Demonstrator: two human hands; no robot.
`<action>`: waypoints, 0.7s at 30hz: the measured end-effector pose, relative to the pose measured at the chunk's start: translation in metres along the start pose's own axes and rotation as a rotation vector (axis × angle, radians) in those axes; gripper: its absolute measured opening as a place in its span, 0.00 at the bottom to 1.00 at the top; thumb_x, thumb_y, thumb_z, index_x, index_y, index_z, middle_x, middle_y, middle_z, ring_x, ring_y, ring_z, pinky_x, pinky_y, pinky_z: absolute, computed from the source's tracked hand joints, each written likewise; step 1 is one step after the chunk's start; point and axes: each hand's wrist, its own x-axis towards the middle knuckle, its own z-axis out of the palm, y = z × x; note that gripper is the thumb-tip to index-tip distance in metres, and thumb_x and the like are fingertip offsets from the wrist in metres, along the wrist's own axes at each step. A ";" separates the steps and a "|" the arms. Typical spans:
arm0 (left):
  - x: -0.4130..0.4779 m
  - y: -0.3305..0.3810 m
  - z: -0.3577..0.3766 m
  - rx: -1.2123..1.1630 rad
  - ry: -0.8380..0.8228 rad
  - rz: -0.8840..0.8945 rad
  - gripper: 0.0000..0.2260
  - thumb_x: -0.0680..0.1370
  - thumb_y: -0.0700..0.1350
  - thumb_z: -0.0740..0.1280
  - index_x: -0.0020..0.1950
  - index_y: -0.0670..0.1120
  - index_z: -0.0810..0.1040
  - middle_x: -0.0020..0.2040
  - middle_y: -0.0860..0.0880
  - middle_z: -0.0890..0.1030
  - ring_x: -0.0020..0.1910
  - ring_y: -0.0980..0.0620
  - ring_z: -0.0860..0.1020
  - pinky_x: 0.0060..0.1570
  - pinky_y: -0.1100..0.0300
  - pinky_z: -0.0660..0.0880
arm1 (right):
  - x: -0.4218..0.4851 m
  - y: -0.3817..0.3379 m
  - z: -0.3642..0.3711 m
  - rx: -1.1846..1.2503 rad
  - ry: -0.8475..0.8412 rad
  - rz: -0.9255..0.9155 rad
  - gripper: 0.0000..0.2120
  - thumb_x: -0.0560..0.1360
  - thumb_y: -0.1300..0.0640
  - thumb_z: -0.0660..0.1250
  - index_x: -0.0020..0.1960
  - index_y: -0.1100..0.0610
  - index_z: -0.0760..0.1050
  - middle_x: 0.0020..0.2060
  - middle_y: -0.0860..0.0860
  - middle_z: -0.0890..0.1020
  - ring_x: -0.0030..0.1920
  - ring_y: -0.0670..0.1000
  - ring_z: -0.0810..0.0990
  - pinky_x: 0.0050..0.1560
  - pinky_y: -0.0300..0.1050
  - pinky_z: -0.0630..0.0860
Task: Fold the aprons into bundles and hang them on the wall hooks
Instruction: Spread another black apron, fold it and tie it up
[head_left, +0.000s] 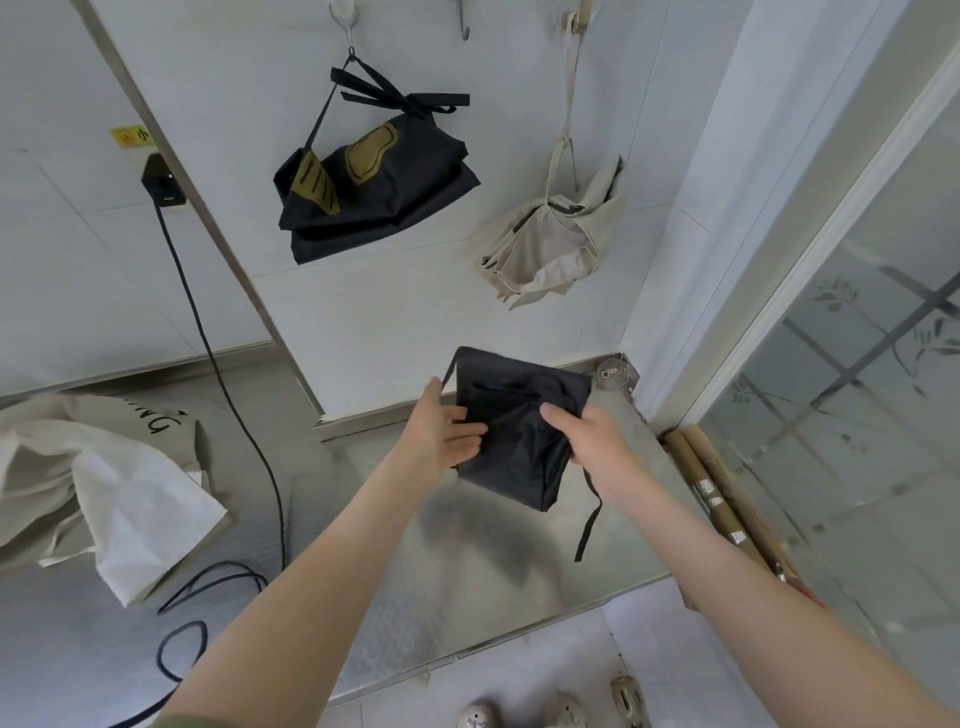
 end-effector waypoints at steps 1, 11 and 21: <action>0.005 -0.004 -0.004 0.031 0.052 0.010 0.29 0.80 0.63 0.51 0.50 0.38 0.76 0.42 0.41 0.78 0.38 0.46 0.75 0.43 0.56 0.74 | 0.000 -0.001 -0.005 0.083 -0.023 0.048 0.03 0.78 0.57 0.66 0.47 0.52 0.78 0.44 0.48 0.83 0.45 0.48 0.81 0.42 0.41 0.74; 0.013 -0.028 -0.014 -0.132 -0.355 -0.164 0.39 0.72 0.75 0.47 0.58 0.46 0.80 0.58 0.43 0.81 0.58 0.43 0.78 0.65 0.47 0.68 | -0.003 0.002 -0.034 0.299 -0.112 0.131 0.03 0.68 0.54 0.73 0.41 0.47 0.84 0.47 0.53 0.82 0.50 0.56 0.77 0.45 0.44 0.66; 0.019 0.005 -0.006 -0.746 -0.299 0.245 0.14 0.82 0.54 0.56 0.59 0.49 0.77 0.59 0.47 0.81 0.60 0.45 0.78 0.63 0.47 0.72 | -0.012 0.003 -0.035 0.373 -0.224 0.191 0.07 0.74 0.59 0.67 0.51 0.57 0.81 0.49 0.54 0.85 0.46 0.52 0.84 0.52 0.48 0.77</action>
